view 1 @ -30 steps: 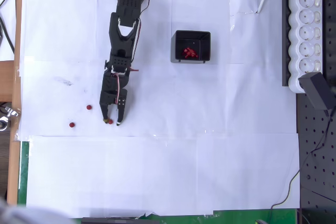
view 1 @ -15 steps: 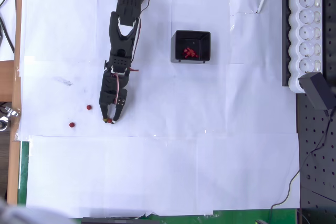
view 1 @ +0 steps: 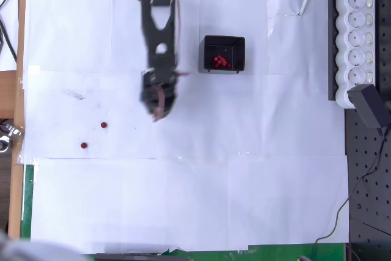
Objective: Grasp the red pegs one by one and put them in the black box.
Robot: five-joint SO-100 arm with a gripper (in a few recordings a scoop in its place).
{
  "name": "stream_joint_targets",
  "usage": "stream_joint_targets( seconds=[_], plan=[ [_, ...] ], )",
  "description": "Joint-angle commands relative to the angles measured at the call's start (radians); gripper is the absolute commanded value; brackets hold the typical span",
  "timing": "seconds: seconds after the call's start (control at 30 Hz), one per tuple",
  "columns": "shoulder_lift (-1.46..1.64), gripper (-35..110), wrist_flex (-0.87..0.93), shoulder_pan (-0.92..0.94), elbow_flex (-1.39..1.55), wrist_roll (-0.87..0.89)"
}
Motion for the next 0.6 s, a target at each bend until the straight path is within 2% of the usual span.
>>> stream_joint_targets(
  seconds=[0.0,0.23,0.43,0.57],
  plan=[
    [-0.204,0,0.133,-0.147,0.051,-0.048],
    [-0.284,0,0.275,-0.414,0.031,-0.209],
    [-0.299,0,0.229,-0.566,-0.078,-0.299],
    [-0.295,2,0.161,-0.597,-0.189,-0.308]
  ],
)
